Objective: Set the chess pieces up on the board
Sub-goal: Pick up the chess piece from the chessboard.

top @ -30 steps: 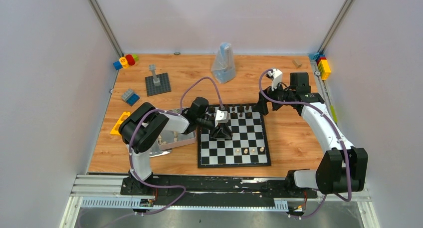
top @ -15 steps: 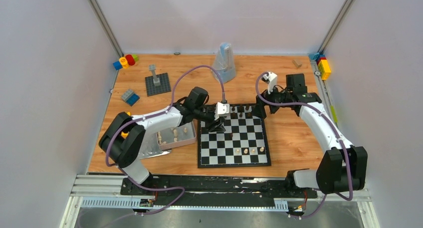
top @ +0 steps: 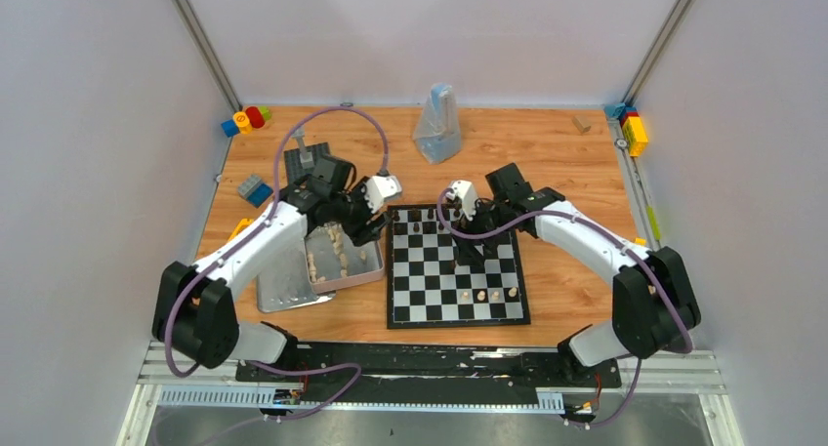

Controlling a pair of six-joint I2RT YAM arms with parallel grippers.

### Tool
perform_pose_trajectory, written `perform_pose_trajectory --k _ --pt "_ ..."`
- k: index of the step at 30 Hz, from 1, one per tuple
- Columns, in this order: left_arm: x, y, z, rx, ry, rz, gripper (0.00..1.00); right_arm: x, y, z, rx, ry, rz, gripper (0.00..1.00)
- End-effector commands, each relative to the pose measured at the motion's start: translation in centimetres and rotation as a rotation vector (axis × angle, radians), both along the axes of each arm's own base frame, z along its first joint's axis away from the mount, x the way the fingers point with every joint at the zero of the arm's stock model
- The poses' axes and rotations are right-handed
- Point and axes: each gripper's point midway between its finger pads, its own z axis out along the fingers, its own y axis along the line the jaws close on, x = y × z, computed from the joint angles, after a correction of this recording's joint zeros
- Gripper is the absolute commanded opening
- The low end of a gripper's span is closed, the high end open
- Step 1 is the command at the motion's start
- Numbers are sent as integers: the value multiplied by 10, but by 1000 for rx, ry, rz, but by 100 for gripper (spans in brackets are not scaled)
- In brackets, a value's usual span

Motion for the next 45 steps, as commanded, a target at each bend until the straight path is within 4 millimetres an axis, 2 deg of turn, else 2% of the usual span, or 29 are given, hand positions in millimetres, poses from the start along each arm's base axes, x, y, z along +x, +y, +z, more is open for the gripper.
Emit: perform_pose_trajectory --k 1,6,11,14,18,30,37,42,45 --pt "8 46 22 17 -55 180 74 6 15 -10 -55 -31 56 81" --pt "15 78 48 -8 -147 315 84 5 29 -27 -116 -22 97 77" --pt "18 90 55 -12 -190 365 92 5 41 -35 -144 -17 124 73" --pt "18 91 56 -16 -196 368 95 5 44 -38 -158 -14 133 65" --pt "19 92 59 -18 -208 372 97 0 46 -41 -176 -3 148 49" --pt "19 92 56 -15 -205 371 99 -8 40 -44 -204 6 153 38" --pt "19 93 57 -12 -209 375 100 -9 41 -45 -207 12 161 23" --pt "19 93 57 -10 -209 376 100 -8 42 -40 -200 4 163 7" --pt "20 94 57 -9 -210 376 100 -4 40 -33 -205 -18 150 1"
